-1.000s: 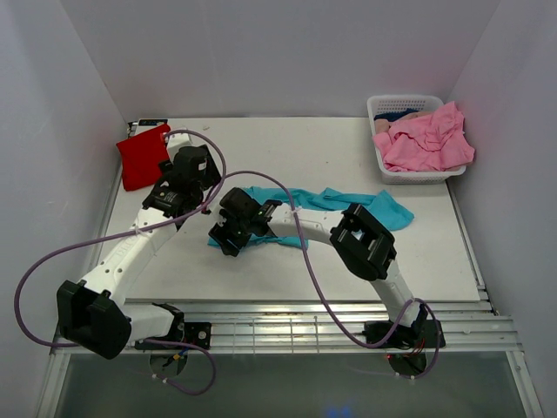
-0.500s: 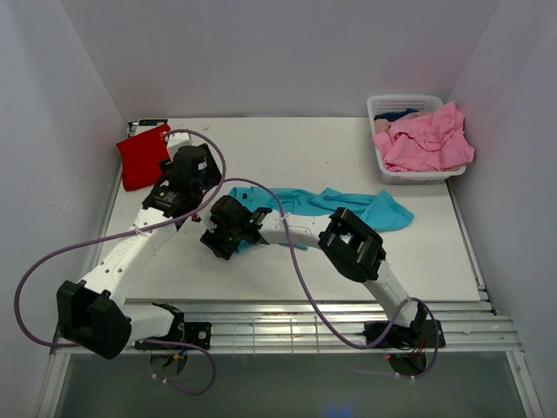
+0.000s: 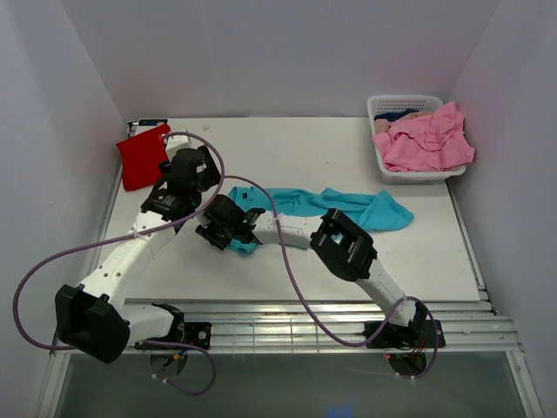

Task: Fold and stack the t-shirts
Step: Flatten out the tshirt

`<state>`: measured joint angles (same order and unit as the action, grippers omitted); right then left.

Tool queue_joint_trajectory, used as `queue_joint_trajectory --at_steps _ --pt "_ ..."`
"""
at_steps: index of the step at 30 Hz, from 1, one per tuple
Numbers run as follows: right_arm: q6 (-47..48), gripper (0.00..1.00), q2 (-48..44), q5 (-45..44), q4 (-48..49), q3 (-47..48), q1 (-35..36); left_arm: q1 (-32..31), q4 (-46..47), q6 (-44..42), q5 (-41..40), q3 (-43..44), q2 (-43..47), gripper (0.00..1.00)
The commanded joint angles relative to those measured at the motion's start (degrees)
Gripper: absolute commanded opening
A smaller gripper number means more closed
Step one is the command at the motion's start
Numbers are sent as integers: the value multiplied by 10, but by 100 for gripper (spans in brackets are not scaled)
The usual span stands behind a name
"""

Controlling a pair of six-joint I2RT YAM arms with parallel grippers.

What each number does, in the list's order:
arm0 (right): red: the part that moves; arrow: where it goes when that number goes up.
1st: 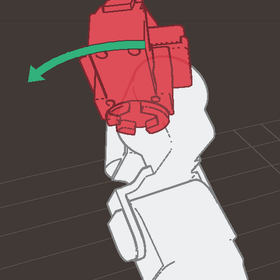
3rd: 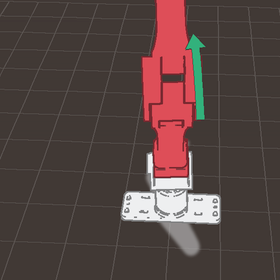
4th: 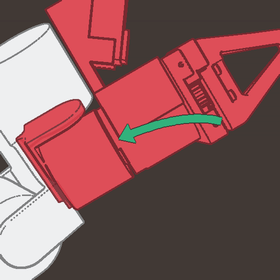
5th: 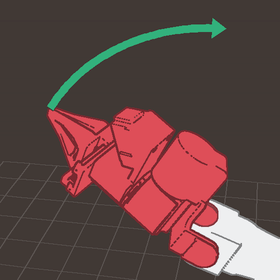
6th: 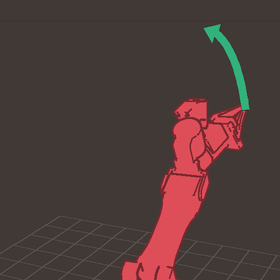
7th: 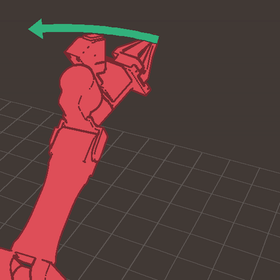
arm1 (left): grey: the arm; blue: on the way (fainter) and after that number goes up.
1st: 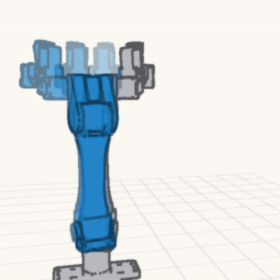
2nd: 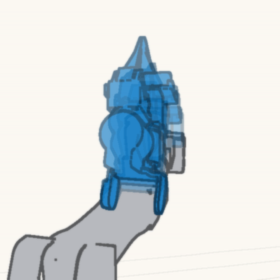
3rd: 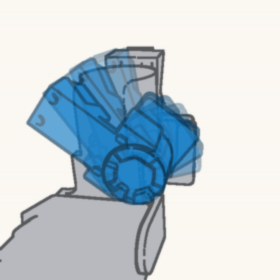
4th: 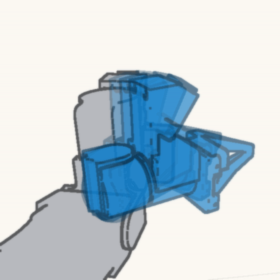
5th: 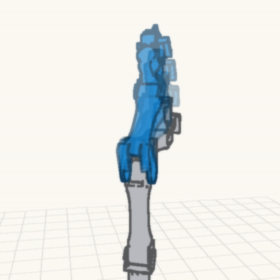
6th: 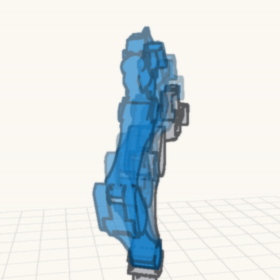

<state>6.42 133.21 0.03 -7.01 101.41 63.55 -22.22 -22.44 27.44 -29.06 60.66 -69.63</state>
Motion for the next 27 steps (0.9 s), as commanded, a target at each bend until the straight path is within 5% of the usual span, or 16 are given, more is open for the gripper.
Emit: queue_joint_trajectory --at_steps 1,3,5,13,21,27 --pt "7 38 18 -25 -12 -4 3 4 7 -5 4 -6 25 85" --pt "4 17 20 -32 -16 -19 4 6 8 -6 5 -6 26 85" --pt "2 8 21 -39 -18 -29 4 7 9 -5 5 -5 27 85" --pt "-32 8 -11 -113 2 -48 3 11 13 -10 1 -11 39 85" --pt "17 8 -210 -286 37 -57 0 24 18 -9 -11 -12 62 85" --pt "33 8 -271 -323 32 11 -36 35 28 2 1 -24 72 85"
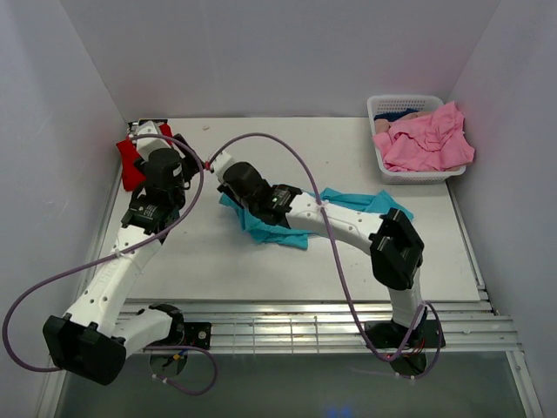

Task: Fold and stack the t-shirts
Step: Flatten out the tshirt

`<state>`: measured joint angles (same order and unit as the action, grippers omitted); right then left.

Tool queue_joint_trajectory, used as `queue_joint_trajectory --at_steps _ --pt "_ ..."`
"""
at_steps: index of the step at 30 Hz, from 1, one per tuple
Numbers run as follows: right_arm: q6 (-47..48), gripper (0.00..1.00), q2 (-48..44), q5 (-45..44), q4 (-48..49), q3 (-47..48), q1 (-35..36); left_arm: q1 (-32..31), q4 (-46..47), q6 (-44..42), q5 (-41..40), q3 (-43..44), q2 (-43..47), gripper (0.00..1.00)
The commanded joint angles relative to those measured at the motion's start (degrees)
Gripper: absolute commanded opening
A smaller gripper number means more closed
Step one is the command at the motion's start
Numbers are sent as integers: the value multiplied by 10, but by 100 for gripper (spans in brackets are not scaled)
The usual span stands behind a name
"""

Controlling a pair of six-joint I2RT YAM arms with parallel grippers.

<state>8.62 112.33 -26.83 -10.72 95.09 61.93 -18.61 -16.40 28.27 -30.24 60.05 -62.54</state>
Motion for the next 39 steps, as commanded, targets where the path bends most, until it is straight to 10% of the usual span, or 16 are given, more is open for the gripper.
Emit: queue_joint_trajectory --at_steps 1,13,30,32,34,39 --pt "10 8 -65 -70 70 87 -29 1 -31 -4 15 -20 2 85" --pt "40 8 -91 -157 47 215 -173 16 -14 2 87 -20 -24 81" --pt "-1 8 -342 -381 30 -167 -326 16 -11 6 140 -9 -77 78" --pt "-35 26 -323 -342 -20 -156 -326 16 -11 6 148 -9 -79 78" --pt "-59 68 -310 -217 -34 -148 -326 16 -10 6 154 -6 -85 78" --pt "-82 79 -245 107 5 -132 -326 16 -8 -3 157 -6 -87 82"
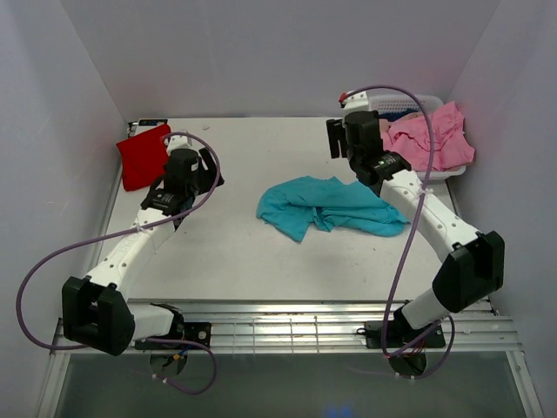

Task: Fold and stack the t-shirts
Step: Flatten out the tshirt

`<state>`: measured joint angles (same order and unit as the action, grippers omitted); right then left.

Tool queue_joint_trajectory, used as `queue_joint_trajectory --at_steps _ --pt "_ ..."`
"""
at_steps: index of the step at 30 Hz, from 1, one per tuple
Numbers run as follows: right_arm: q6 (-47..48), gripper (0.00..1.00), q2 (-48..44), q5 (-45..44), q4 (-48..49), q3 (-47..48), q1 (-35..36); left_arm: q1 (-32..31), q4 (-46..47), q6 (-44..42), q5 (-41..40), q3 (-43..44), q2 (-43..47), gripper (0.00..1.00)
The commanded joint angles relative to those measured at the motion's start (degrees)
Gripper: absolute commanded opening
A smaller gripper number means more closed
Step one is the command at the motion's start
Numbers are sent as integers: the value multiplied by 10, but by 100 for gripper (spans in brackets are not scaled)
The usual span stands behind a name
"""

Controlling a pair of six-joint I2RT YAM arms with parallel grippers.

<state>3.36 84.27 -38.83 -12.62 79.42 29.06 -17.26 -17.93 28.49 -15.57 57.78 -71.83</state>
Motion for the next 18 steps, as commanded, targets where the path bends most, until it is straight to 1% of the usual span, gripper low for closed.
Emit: queue_joint_trajectory --at_steps 1,2,3,4,5,6,7,9,13,15,18 --pt "-29 79 50 316 29 33 2 3 8 -8 9 15 6 83" --pt "-29 79 86 355 41 52 3 3 9 -11 8 14 6 84" --pt "-29 75 107 433 44 64 3 2 11 -13 9 13 6 84" --pt "-29 73 155 461 41 80 4 3 12 -14 10 12 4 84" --pt "-29 71 178 479 36 98 5 2 12 -14 15 13 2 84" --pt "-29 66 203 507 25 131 6 3 11 -15 17 14 -1 85" --pt "-29 63 243 521 23 143 7 3 12 -15 20 14 -3 84" --pt "-29 61 273 542 26 164 13 3 12 -15 23 14 -9 84" --pt "-26 62 338 570 -6 194 33 3 12 -18 20 15 -13 84" --pt "-20 62 349 576 -18 195 52 3 11 -18 21 16 -17 84" --pt "-5 63 350 581 -21 167 82 2 12 -16 24 16 -22 84"
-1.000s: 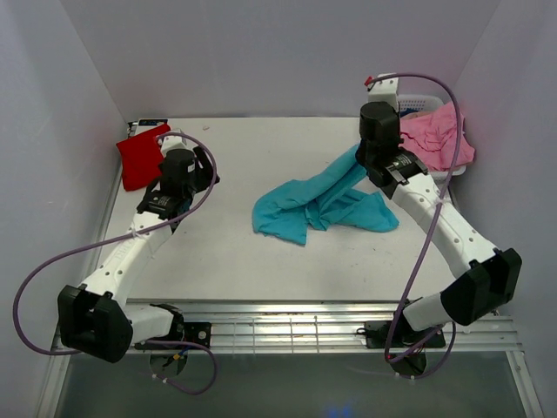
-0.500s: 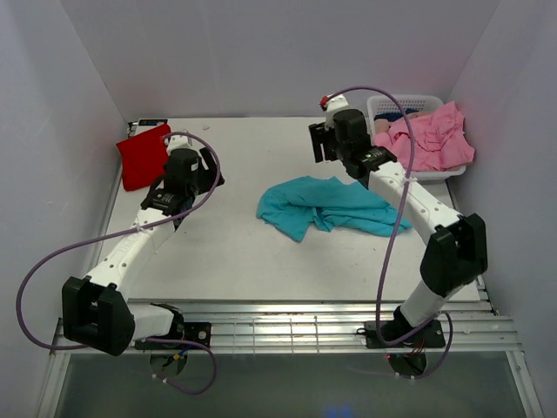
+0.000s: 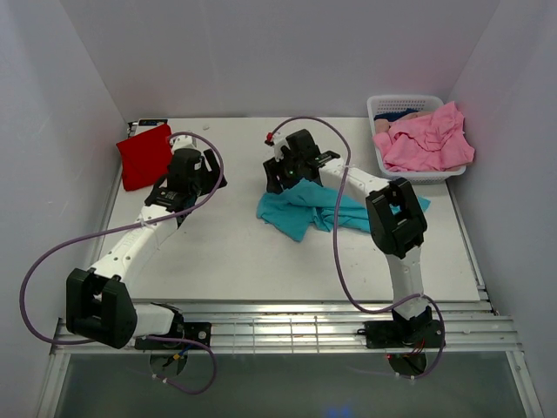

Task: Fold and stack the t-shirts
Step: Flatten out the tshirt

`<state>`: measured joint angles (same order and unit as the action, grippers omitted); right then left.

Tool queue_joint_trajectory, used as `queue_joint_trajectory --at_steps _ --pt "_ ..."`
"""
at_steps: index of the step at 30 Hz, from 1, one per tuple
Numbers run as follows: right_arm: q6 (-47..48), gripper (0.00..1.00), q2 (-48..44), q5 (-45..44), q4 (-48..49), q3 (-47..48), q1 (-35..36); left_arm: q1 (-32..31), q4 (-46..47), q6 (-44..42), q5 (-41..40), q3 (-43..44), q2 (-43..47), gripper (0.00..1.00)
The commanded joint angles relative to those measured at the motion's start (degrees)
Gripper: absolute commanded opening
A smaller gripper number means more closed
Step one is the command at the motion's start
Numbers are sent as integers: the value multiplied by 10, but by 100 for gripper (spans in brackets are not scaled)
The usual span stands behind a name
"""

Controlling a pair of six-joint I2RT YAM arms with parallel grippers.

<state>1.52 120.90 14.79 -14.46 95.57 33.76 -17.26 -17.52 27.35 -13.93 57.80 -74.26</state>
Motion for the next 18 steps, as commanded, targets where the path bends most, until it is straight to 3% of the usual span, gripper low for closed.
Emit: queue_joint_trajectory --at_steps 1,8,18 --pt "16 63 -21 51 0 -11 41 3 8 -4 9 15 2 84" --pt "16 63 -28 45 1 -50 91 3 7 -3 11 12 3 85" --pt "27 62 -32 -60 22 -68 109 3 5 -4 12 12 10 85"
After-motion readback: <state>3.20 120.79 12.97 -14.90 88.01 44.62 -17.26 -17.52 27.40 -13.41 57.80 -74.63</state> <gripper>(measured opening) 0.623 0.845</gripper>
